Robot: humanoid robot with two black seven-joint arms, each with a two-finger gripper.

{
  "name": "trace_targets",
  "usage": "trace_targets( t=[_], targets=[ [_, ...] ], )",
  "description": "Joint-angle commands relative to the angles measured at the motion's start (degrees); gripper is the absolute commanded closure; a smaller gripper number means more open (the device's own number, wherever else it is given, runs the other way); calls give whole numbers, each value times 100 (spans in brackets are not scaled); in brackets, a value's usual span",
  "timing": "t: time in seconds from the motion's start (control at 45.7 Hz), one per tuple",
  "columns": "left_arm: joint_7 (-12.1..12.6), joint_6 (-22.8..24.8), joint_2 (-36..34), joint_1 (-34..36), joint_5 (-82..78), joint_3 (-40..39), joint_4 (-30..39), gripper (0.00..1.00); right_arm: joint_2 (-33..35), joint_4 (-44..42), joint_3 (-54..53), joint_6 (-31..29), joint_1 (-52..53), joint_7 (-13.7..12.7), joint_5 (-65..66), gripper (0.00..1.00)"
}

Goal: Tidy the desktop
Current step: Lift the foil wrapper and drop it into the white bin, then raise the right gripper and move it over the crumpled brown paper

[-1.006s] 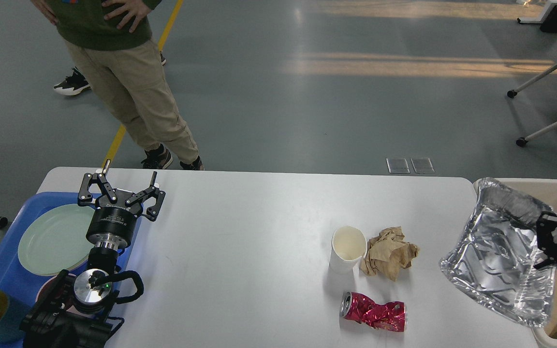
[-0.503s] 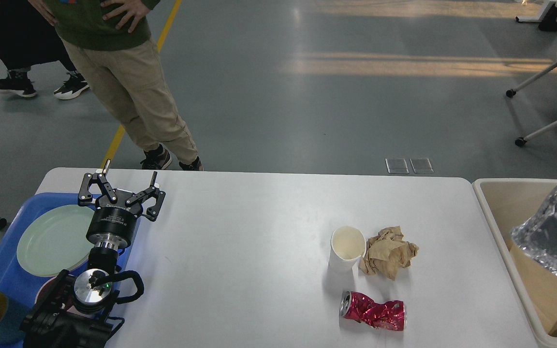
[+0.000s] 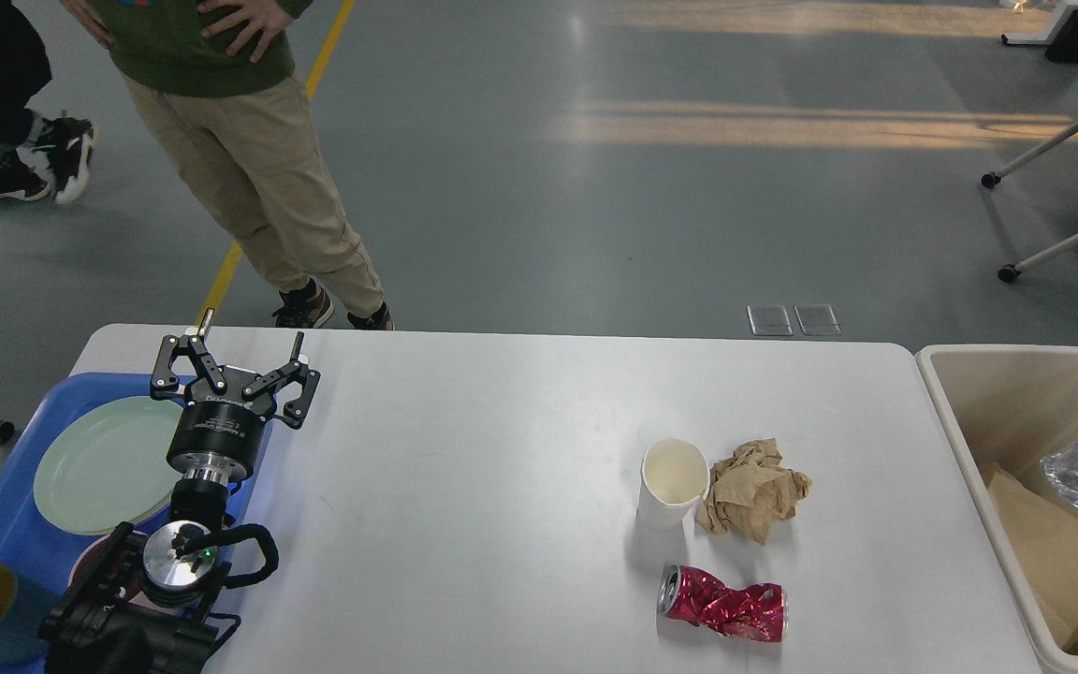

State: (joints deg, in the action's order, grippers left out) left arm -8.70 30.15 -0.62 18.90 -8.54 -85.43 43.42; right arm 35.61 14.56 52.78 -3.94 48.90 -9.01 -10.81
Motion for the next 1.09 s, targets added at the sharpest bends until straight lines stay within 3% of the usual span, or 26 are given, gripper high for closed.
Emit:
trace_targets(
  t=[0.0,0.153,0.59,0.656,0.722,0.853,0.875,1.071],
  targets=[
    [0,0,0,0,1,0,0,4,-634,-1085,-119,60,-933,-13,-61,100],
    [0,0,0,0,1,0,0,4,-1144,-1711,-128,403,-1733,-31,-62,100],
    [0,0,0,0,1,0,0,4,-1514,-1693,-216,605,-2314,-22,-79,100],
    [0,0,0,0,1,0,0,4,-1522,-1684,-216,614,-2314,-5,-79,63],
    [0,0,0,0,1,0,0,4,-1531,-1658,-207,597,-2279,-5,-79,35],
    [0,0,0,0,1,0,0,4,-1522,-1623,-215,588,-2227,-5,-79,3],
    [0,0,0,0,1,0,0,4,-1522,-1614,-216,588,-2209,-5,-79,0],
    [0,0,0,0,1,0,0,4,-1391,-1123,-216,535,-1771,-5,-62,0]
  ],
)
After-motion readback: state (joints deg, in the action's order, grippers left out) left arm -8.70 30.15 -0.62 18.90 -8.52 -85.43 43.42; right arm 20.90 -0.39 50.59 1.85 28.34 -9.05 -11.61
